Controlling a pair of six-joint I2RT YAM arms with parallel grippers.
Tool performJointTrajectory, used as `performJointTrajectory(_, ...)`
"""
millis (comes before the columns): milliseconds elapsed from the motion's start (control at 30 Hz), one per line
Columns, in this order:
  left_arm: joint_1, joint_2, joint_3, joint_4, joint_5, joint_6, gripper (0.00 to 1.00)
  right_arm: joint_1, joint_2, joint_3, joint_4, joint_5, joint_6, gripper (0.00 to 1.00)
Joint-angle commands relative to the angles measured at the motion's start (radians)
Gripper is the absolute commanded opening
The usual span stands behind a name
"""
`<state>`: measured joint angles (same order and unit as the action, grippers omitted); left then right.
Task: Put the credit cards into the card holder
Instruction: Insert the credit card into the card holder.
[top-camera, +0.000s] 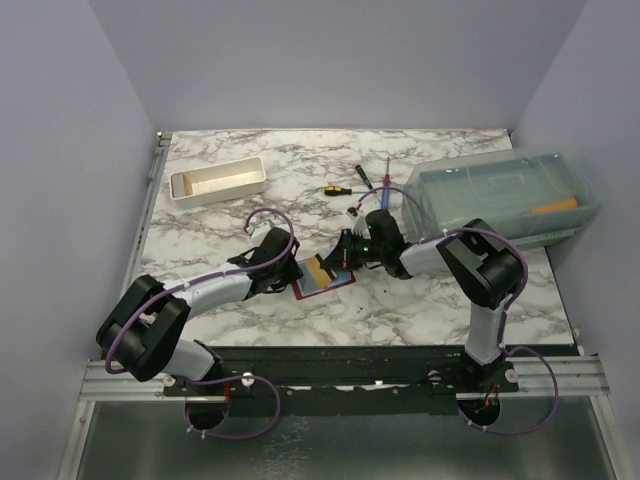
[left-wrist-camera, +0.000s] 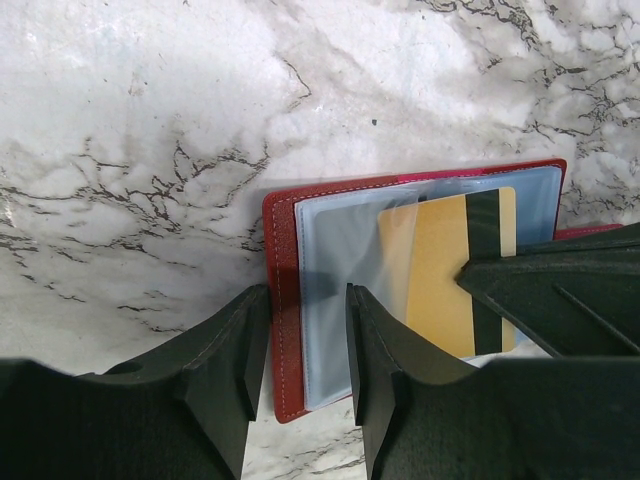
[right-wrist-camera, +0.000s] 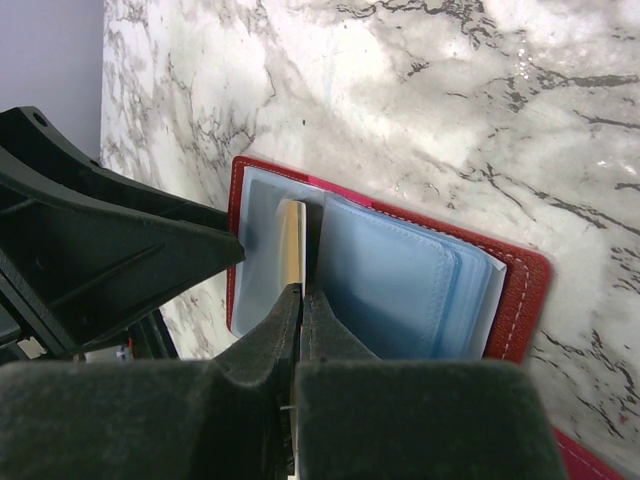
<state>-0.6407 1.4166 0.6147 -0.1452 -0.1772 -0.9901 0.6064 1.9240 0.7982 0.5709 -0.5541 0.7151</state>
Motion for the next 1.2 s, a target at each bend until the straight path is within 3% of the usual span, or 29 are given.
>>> performJointTrajectory(0,0.004,0.064,-0.076,-0.136,-0.013,0.013,0.43,-0.016,0.056,0.017,0.002,-0.002,0.009,0.0)
performJointTrajectory(467,0.003,0.051,-0.103,-0.106,0.031,-0.018,0.41,-0.039,0.126,-0.019,0.191,-0.063,0.201,0.0)
performJointTrajectory(833,0.004,0.023,-0.134,-0.083,0.054,-0.04,0.41,-0.047,0.095,-0.071,0.21,0.024,0.233,0.0)
performJointTrajectory(1167,0.003,0.009,-0.145,-0.079,0.064,-0.048,0.4,-0.07,0.088,-0.069,0.21,0.01,0.222,0.0)
